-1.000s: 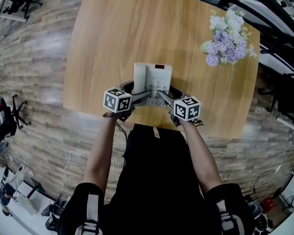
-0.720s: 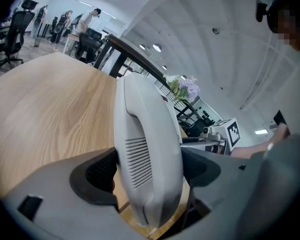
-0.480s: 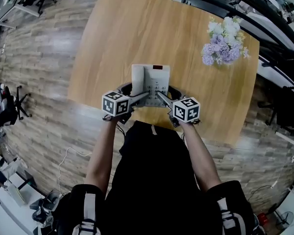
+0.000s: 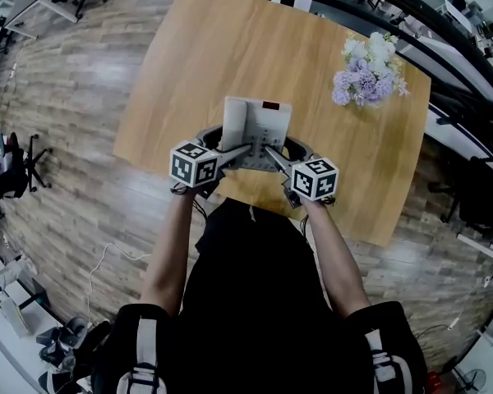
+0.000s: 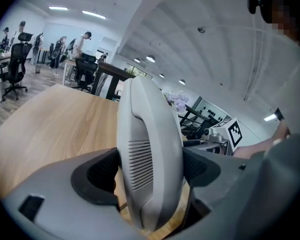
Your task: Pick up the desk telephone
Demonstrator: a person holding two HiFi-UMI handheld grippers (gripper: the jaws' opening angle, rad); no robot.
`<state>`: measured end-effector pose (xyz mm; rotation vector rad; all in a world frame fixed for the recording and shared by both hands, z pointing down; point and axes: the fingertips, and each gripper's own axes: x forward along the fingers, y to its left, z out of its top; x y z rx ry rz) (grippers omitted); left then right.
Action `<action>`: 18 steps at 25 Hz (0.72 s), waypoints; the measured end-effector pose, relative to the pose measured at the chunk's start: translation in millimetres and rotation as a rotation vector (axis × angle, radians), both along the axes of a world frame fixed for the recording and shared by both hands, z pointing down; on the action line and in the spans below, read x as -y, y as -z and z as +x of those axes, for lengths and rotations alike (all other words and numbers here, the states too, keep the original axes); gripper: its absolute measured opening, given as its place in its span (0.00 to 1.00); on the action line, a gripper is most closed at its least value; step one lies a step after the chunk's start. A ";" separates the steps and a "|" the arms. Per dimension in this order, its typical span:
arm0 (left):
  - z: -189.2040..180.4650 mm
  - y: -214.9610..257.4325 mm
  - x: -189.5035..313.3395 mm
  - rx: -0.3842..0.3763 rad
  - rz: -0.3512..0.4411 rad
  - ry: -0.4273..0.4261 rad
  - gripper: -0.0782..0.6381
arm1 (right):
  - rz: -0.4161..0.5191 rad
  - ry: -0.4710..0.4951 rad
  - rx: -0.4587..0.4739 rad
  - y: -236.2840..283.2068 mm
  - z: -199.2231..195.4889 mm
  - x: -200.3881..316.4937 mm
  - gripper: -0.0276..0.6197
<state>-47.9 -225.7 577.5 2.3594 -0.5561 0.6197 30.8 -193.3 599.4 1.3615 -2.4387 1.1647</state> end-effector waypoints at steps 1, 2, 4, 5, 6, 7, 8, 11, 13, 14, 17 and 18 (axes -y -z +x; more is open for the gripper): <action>1.9 4.0 0.0 0.002 0.013 0.000 0.67 | 0.008 -0.001 0.002 2.9 1.7 -0.1 0.44; 3.6 7.7 0.1 0.004 0.025 0.001 0.67 | 0.015 -0.003 0.003 5.8 3.2 0.0 0.44; 5.9 13.1 -0.2 0.003 0.039 0.006 0.67 | 0.031 -0.005 0.002 10.5 5.6 -0.1 0.44; 6.3 15.0 -0.5 0.002 0.044 0.010 0.67 | 0.038 -0.003 0.000 12.5 6.1 0.1 0.44; 6.2 17.0 -0.7 0.000 0.048 0.015 0.67 | 0.047 0.001 -0.003 14.7 6.3 0.6 0.44; 6.1 19.4 -0.8 -0.003 0.052 0.020 0.67 | 0.055 0.005 -0.005 17.3 6.5 1.2 0.44; 6.2 22.3 -1.1 -0.007 0.055 0.026 0.67 | 0.063 0.010 -0.007 20.5 6.9 1.5 0.44; 8.5 31.5 -3.4 -0.015 0.069 0.039 0.67 | 0.081 0.017 -0.011 30.3 9.9 0.2 0.44; 10.4 37.7 -4.0 -0.016 0.088 0.043 0.67 | 0.094 0.019 -0.012 35.8 11.9 -0.2 0.44; 11.6 41.0 -4.0 -0.018 0.098 0.045 0.67 | 0.102 0.020 -0.012 38.7 13.1 0.0 0.44; 15.3 50.6 -4.0 -0.021 0.127 0.045 0.67 | 0.133 0.036 -0.030 48.7 17.2 1.7 0.44; 15.4 53.6 -3.9 -0.020 0.137 0.046 0.67 | 0.144 0.045 -0.040 52.4 17.7 2.7 0.44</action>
